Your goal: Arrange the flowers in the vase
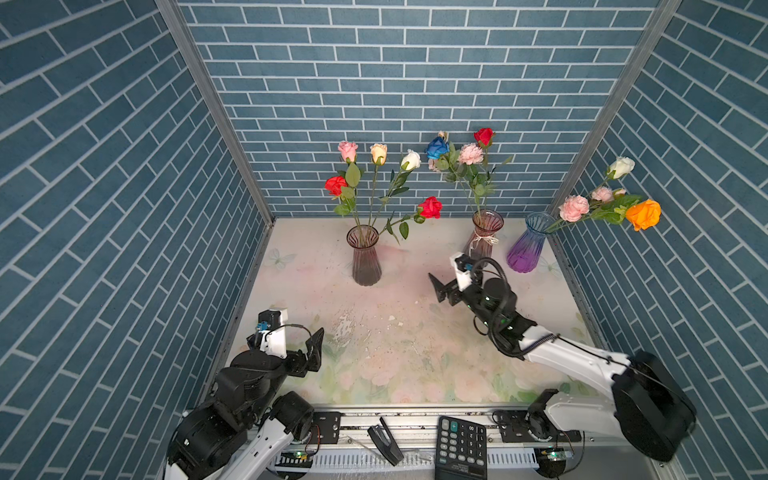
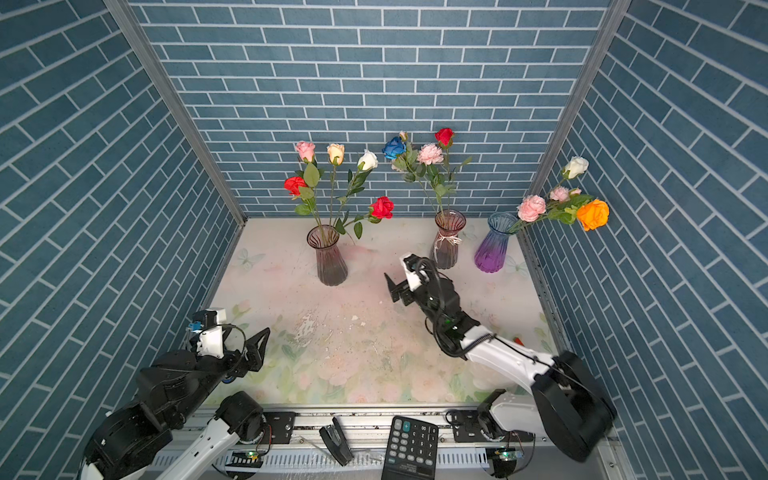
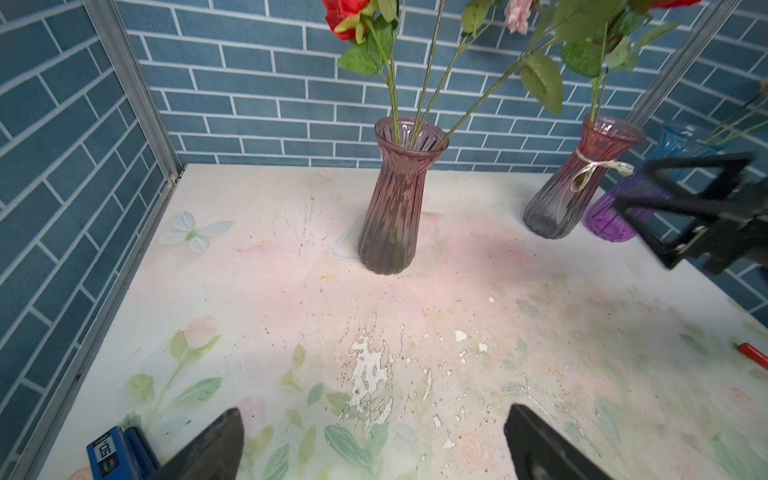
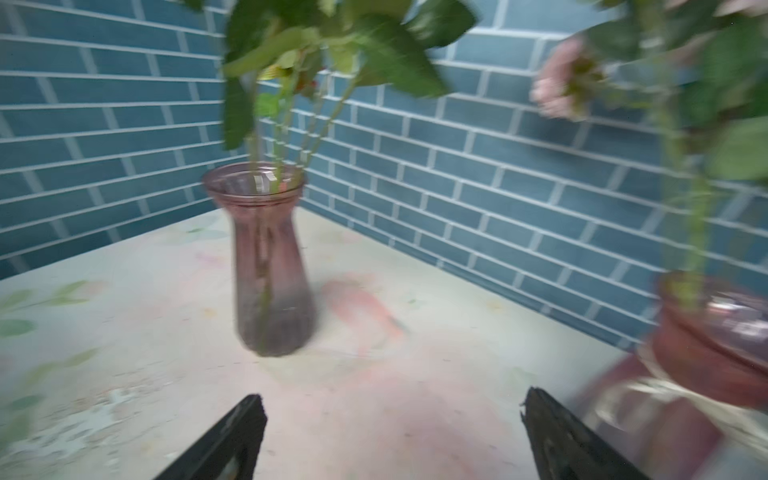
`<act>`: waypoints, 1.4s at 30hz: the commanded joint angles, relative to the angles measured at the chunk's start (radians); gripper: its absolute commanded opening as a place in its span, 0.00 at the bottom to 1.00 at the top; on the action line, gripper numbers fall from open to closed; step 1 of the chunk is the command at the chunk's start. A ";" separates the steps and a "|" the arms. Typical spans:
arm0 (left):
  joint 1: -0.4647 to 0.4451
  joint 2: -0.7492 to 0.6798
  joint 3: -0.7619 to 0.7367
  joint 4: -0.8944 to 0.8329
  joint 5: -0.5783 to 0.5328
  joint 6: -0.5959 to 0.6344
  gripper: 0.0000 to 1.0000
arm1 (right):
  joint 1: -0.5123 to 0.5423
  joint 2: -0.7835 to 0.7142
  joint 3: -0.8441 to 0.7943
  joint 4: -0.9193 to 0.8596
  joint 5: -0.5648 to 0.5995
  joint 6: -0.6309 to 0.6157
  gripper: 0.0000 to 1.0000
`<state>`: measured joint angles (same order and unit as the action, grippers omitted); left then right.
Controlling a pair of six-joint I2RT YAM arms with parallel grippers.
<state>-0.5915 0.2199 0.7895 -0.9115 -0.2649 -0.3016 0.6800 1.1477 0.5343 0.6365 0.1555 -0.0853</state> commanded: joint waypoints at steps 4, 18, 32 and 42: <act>0.006 0.094 -0.062 0.093 -0.035 -0.028 1.00 | -0.142 -0.268 -0.195 -0.170 0.368 -0.206 0.98; 0.010 0.277 -0.377 0.973 -0.472 0.294 1.00 | -0.456 -0.088 -0.481 0.329 0.212 -0.001 0.98; 0.229 0.504 -0.460 1.256 -0.305 0.450 1.00 | -0.631 0.400 -0.265 0.480 0.111 0.108 0.99; 0.404 0.624 -0.623 1.469 -0.240 0.383 1.00 | -0.649 0.395 -0.195 0.336 0.059 0.111 0.99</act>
<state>-0.2287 0.8402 0.1867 0.4637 -0.5411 0.1081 0.0441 1.5581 0.3012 1.0561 0.2497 -0.0010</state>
